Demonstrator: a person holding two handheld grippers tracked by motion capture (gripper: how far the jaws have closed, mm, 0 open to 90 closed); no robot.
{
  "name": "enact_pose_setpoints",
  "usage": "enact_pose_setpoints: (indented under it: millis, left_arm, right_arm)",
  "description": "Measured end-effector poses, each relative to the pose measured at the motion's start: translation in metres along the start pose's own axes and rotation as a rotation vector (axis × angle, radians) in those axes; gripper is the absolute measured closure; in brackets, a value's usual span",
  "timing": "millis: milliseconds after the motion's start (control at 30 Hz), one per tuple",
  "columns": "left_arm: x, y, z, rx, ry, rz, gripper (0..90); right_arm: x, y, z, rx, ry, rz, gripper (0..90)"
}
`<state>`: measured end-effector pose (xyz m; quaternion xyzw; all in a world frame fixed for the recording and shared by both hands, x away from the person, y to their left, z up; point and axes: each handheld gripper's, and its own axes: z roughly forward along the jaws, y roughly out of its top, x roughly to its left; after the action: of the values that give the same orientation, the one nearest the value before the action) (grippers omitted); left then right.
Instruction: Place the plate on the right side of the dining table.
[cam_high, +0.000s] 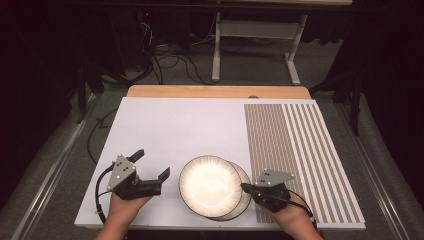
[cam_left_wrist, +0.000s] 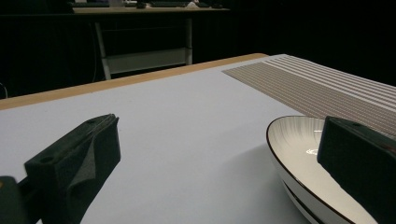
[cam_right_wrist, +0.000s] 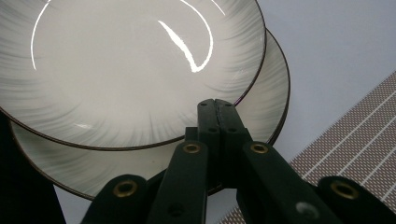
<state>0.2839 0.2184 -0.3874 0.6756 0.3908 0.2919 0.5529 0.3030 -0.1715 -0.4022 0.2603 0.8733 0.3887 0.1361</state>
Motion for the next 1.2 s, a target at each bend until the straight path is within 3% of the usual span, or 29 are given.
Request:
enact_pose_setpoints:
  millis: [133,367,633,867,1200]
  left_arm:
    - [0.0,0.001,-0.001,-0.003,0.0,0.0,0.1]
    - [-0.001,0.002,-0.001,-0.002,-0.02,-0.02,0.1]
    - [-0.016,0.007,0.003,0.051,-0.067,-0.04,0.1]
    - [-0.023,0.004,0.011,0.143,-0.104,-0.068,0.3]
    - [-0.032,-0.002,0.025,0.308,-0.207,-0.13,1.6]
  right_arm:
    - [0.007,0.002,0.007,0.017,0.016,-0.032,90.0]
    - [0.012,0.005,0.011,0.029,0.03,-0.034,90.0]
    - [0.015,0.006,0.015,0.032,0.039,-0.048,90.0]
    - [0.016,0.007,0.016,0.034,0.039,-0.055,90.0]
    - [0.016,0.006,0.017,0.038,0.037,-0.067,90.0]
